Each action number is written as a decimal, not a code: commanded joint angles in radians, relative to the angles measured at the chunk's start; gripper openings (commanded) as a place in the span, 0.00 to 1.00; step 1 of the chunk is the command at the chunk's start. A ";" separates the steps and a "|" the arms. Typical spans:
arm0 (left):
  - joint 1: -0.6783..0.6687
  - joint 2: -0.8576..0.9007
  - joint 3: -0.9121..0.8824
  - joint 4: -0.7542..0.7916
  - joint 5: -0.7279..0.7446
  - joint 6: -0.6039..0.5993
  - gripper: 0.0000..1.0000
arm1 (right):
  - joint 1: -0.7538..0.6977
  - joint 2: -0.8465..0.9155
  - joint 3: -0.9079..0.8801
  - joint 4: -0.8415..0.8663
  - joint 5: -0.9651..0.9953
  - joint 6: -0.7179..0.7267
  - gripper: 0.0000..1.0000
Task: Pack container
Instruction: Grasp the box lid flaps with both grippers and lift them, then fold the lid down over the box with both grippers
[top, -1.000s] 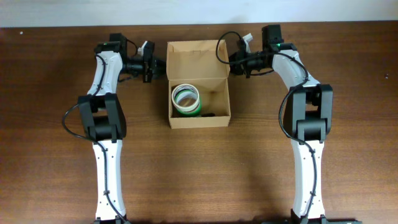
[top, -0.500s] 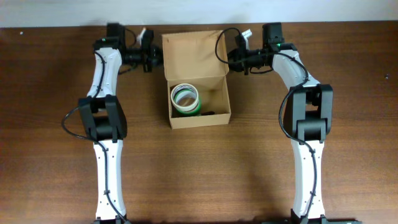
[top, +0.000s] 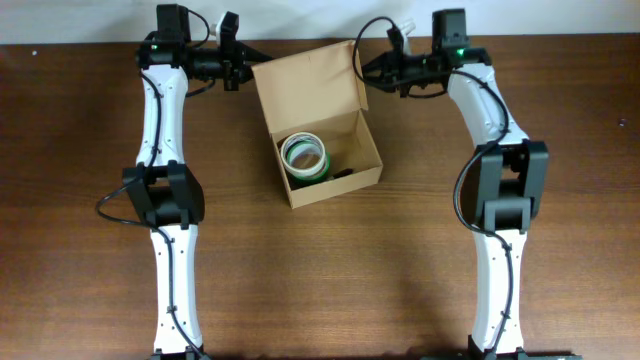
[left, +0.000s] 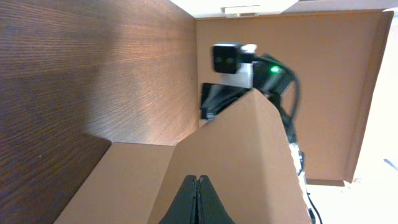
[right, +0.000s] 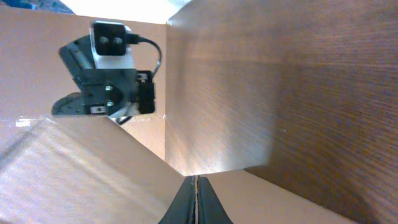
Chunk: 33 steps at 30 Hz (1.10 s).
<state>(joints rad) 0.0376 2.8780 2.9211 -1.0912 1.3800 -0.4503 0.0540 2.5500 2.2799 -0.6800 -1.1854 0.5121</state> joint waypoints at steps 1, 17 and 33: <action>-0.019 0.007 0.024 -0.009 0.019 -0.010 0.01 | -0.002 -0.098 0.050 -0.063 0.073 -0.070 0.04; -0.086 0.005 0.203 -0.253 -0.141 0.050 0.02 | 0.011 -0.133 0.071 -0.365 0.215 -0.299 0.04; -0.140 -0.108 0.218 -0.596 -0.420 0.288 0.02 | 0.012 -0.290 0.071 -0.510 0.447 -0.419 0.04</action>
<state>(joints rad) -0.0677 2.8700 3.1302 -1.6840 1.0626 -0.2150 0.0601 2.2963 2.3344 -1.1587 -0.8074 0.1436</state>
